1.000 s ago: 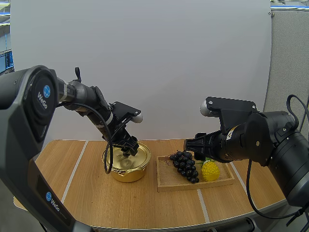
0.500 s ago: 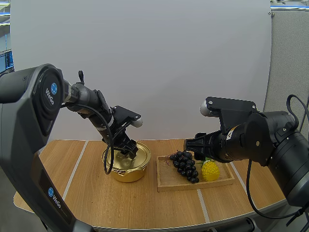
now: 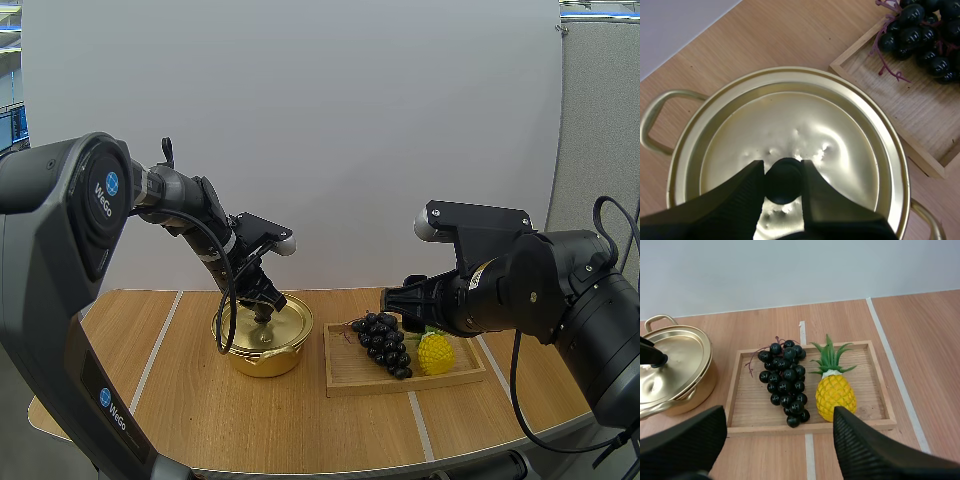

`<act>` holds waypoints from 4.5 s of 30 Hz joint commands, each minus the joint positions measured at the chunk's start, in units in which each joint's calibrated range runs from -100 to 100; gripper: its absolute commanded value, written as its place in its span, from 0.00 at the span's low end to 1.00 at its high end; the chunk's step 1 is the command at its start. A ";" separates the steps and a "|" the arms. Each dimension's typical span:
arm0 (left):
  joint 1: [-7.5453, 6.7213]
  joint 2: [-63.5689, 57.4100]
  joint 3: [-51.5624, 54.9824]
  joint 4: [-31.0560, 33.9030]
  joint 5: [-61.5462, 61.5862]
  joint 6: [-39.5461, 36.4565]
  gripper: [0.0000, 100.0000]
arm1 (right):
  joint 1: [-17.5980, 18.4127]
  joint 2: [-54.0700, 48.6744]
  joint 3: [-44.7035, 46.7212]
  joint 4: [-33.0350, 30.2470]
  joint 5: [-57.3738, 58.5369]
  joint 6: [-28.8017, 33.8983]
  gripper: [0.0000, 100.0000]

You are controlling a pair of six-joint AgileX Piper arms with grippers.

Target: Open the pot, put the pineapple inside, and close it

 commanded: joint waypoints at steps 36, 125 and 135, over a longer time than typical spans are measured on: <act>-0.26 -26.53 -50.24 13.46 15.16 -15.03 0.00 | -0.23 -0.04 -0.46 0.54 -2.83 -0.05 1.00; -0.26 -26.71 -54.45 13.33 14.54 -15.03 0.00 | -3.54 36.99 -6.58 -18.56 -20.43 2.44 1.00; -0.26 -26.71 -54.45 13.33 14.54 -15.03 0.00 | -3.54 43.30 -6.58 -16.13 -25.55 1.00 1.00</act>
